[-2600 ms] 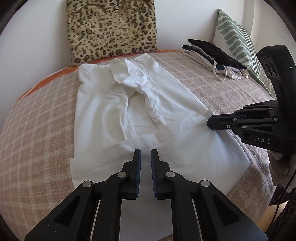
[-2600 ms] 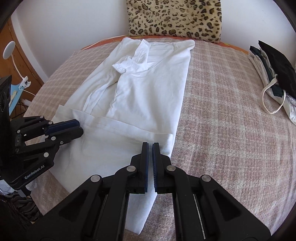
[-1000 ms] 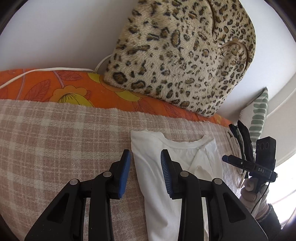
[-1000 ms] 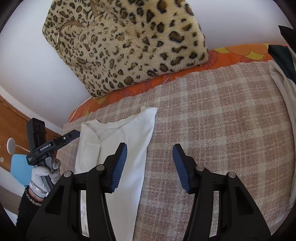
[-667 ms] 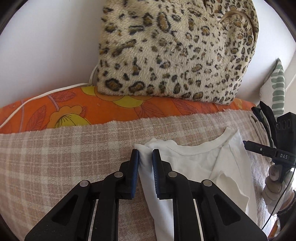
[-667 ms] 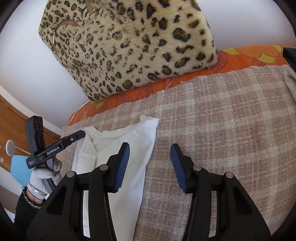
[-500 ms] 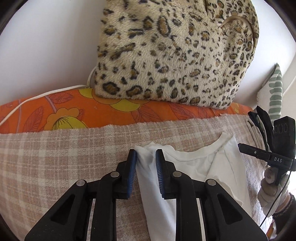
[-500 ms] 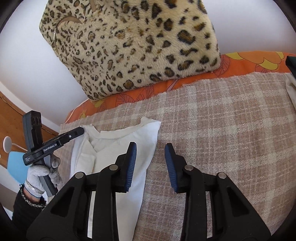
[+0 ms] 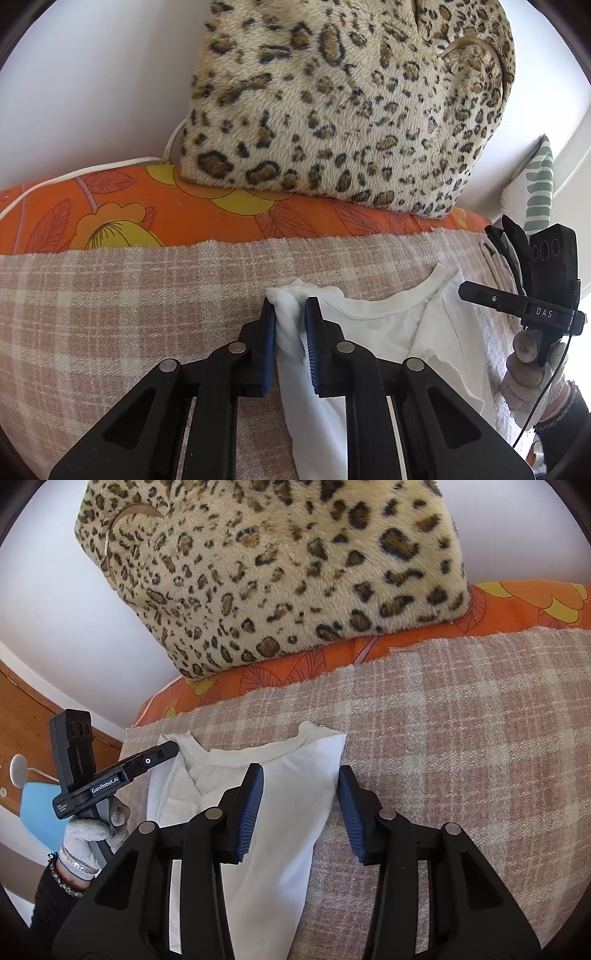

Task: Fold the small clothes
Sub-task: 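Move both grippers to the collar and close them on it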

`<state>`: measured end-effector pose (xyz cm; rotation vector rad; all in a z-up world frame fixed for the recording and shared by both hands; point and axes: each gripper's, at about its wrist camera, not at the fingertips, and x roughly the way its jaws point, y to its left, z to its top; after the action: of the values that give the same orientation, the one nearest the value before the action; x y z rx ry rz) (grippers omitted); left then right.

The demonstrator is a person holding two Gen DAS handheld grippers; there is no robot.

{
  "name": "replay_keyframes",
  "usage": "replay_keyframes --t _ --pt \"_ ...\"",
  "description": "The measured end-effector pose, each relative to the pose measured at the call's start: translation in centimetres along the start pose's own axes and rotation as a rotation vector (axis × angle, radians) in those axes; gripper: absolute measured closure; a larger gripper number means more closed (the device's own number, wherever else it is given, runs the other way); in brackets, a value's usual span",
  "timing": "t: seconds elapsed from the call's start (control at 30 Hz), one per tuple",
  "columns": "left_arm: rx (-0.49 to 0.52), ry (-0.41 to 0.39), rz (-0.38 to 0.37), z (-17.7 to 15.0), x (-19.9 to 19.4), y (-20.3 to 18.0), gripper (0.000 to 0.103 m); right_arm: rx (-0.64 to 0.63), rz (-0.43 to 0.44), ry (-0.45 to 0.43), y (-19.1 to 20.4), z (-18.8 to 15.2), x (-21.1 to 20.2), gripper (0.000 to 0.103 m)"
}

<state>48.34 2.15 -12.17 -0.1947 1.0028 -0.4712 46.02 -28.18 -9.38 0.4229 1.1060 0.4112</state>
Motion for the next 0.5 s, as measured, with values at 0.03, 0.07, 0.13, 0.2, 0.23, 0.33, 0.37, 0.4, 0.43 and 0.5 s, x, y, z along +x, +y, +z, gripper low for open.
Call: replay_keyframes --t 0.03,0.07,0.13,0.2,0.23,0.33,0.37,0.4,0.43,0.5 --pt "-0.003 -0.005 0.000 0.1 0.0 0.0 0.098 0.005 -0.008 0.004 0.0 0.2 0.2 0.095" --pt "-0.007 -0.012 -0.007 0.1 -0.2 0.0 0.098 0.014 -0.015 0.008 0.0 0.4 0.3 0.097" --pt "0.002 -0.030 -0.006 0.3 -0.7 -0.3 0.099 0.023 -0.016 -0.012 0.1 0.6 -0.2 0.097" --pt "0.004 -0.039 -0.012 0.5 -1.2 -0.6 0.100 0.008 -0.007 -0.028 0.7 0.8 -0.8 0.097" --pt "0.004 -0.047 -0.013 0.6 -1.6 -0.6 0.100 -0.005 -0.008 -0.037 1.0 0.9 -1.3 0.097" --pt "0.006 -0.063 -0.013 0.8 -2.3 -1.1 0.100 -0.037 -0.005 -0.074 1.8 1.0 -2.3 0.098" --pt "0.004 -0.069 -0.016 0.8 -2.7 -1.2 0.100 -0.041 -0.003 -0.077 2.0 1.0 -2.6 0.098" --pt "0.004 -0.076 -0.018 0.8 -3.1 -1.3 0.100 -0.045 -0.003 -0.081 2.3 1.0 -2.9 0.098" --pt "0.005 -0.083 -0.019 0.8 -3.5 -1.5 0.100 -0.051 -0.002 -0.085 2.6 0.9 -3.2 0.098" --pt "0.011 -0.093 -0.026 0.7 -4.5 -1.7 0.100 -0.061 0.005 -0.094 3.2 0.9 -3.9 0.098"
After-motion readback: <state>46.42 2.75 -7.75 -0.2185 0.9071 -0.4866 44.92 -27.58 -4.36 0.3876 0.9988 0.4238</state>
